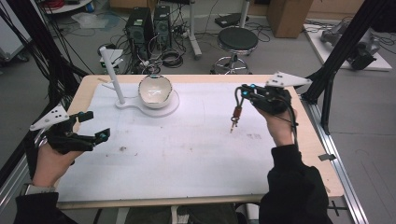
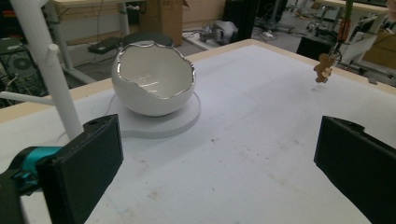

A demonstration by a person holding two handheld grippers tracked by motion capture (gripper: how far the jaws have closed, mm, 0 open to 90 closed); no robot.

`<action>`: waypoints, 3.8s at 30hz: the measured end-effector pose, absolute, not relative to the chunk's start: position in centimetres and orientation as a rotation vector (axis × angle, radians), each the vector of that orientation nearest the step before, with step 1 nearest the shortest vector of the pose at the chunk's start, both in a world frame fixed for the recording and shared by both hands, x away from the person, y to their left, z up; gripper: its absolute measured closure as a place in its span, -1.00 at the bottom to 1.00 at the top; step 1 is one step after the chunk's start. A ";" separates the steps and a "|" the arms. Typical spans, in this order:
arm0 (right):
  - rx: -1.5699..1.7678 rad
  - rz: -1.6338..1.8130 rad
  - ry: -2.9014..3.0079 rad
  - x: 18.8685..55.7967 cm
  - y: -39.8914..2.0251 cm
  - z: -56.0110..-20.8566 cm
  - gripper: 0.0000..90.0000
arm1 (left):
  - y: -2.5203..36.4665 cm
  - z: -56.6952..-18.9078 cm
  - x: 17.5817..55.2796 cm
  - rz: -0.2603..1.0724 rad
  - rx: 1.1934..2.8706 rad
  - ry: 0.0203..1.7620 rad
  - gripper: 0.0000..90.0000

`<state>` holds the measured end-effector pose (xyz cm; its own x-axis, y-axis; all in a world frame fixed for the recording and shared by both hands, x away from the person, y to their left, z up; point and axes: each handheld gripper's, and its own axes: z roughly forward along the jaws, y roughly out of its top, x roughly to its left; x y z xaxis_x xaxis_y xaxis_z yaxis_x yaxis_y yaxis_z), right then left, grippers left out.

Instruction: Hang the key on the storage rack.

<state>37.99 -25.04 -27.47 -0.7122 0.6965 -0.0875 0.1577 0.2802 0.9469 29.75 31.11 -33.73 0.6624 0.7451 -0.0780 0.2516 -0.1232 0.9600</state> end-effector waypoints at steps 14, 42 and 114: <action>0.554 1.474 2.261 43.5 -11.7 -25.4 0.86 | 32.2 -34.6 27.9 0.570 1.667 0.867 -0.96; 0.334 1.433 2.407 48.3 10.8 -24.6 0.87 | 32.6 -36.1 22.6 0.606 1.699 0.905 -0.96; 0.770 1.492 2.265 40.9 -22.4 -27.5 -0.76 | 29.8 -35.3 31.6 0.549 1.666 0.832 -0.96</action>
